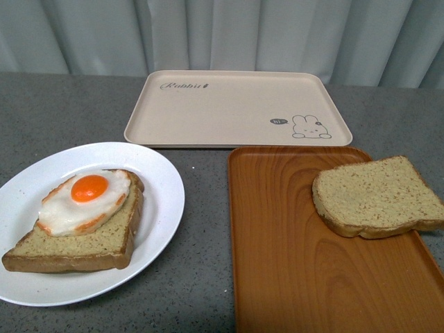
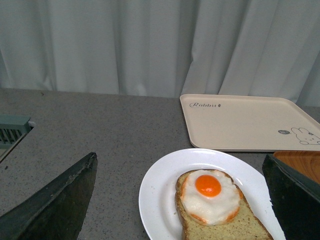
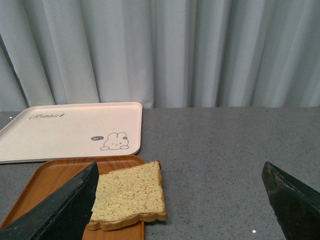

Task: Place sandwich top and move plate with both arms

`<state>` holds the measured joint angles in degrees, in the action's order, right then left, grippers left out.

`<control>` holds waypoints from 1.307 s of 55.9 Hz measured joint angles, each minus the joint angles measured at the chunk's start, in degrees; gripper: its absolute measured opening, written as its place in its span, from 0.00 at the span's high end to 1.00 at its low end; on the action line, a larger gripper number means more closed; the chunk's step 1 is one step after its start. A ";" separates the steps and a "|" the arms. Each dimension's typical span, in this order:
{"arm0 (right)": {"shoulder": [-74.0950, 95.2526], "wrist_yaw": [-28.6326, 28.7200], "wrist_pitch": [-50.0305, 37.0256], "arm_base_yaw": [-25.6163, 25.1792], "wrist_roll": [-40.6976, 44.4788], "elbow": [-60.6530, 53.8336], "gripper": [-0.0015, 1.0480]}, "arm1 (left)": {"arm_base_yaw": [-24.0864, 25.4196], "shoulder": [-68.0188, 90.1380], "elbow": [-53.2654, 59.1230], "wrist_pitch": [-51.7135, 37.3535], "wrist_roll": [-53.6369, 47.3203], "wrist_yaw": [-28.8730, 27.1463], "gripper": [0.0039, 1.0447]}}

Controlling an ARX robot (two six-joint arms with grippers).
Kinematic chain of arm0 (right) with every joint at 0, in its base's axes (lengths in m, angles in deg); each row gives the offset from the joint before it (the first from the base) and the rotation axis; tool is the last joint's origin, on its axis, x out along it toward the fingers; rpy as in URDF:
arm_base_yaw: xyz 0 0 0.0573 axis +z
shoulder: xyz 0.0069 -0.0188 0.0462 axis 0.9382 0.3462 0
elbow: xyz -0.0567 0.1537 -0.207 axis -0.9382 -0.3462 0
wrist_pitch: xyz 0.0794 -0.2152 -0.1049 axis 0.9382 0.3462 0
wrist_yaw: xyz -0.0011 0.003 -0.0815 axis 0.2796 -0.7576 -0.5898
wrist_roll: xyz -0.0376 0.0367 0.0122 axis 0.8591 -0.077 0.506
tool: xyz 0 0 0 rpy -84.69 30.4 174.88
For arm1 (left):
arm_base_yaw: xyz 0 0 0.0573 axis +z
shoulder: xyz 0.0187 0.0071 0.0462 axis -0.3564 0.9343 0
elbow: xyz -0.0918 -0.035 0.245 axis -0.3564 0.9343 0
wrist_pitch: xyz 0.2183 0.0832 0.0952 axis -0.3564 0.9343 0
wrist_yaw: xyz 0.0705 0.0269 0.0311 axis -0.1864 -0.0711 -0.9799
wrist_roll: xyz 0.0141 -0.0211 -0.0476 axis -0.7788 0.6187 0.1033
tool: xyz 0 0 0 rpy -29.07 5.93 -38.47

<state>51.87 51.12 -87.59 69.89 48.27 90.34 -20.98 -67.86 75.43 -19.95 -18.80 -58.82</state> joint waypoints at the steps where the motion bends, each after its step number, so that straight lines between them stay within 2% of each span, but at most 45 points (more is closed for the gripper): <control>1: 0.00 0.00 0.00 0.00 0.00 0.00 0.09 | 0.00 0.00 0.00 0.00 0.00 0.00 0.06; 73: 0.00 0.00 0.00 0.00 0.00 0.00 0.09 | 0.00 0.00 0.00 0.00 0.00 0.00 0.06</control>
<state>51.87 51.12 -87.59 69.89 48.27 90.34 -20.98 -67.86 75.43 -19.95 -18.80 -58.82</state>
